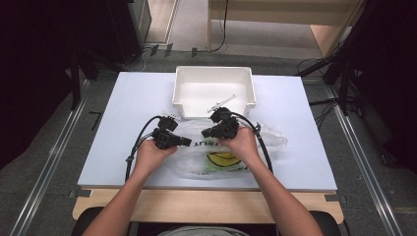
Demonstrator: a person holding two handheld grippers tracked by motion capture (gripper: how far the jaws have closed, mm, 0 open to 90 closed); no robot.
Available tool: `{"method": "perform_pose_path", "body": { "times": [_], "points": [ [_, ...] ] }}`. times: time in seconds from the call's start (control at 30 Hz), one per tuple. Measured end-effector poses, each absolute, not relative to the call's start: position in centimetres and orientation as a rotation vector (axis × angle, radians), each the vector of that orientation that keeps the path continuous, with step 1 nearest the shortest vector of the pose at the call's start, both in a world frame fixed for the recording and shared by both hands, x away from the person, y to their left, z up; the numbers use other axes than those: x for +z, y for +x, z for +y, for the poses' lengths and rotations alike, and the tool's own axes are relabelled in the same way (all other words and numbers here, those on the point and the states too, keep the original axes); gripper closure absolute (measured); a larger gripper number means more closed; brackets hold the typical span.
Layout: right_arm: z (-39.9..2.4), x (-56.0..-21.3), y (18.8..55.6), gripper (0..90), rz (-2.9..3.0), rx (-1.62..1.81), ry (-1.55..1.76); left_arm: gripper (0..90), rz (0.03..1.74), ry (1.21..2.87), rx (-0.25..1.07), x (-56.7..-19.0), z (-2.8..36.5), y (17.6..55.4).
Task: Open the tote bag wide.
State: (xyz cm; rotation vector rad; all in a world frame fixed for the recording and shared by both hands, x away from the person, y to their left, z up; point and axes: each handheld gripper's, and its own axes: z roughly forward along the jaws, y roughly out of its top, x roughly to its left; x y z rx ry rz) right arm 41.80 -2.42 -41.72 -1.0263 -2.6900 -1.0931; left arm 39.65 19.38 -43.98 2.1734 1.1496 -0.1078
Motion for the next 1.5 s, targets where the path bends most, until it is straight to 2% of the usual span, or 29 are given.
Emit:
{"method": "perform_pose_path", "body": {
  "times": [0.37,0.7,1.1,1.5],
  "points": [
    [0.2,-44.0,41.3,90.0,-2.737,-0.996,-0.971,90.0,1.159,2.170,-0.109,-44.1,19.5,39.6],
    [0.2,-44.5,42.8,90.0,-2.806,-0.961,-1.043,90.0,1.161,2.199,-0.116,-44.6,19.1,39.6],
    [-2.3,-43.6,46.5,90.0,-2.745,-1.028,-1.172,90.0,1.167,2.225,-0.136,-45.1,19.3,39.5],
    [-5.5,-44.4,47.6,90.0,-2.712,-1.018,-1.284,89.8,1.174,2.225,-0.169,-45.4,19.4,39.3]
  ]
}}
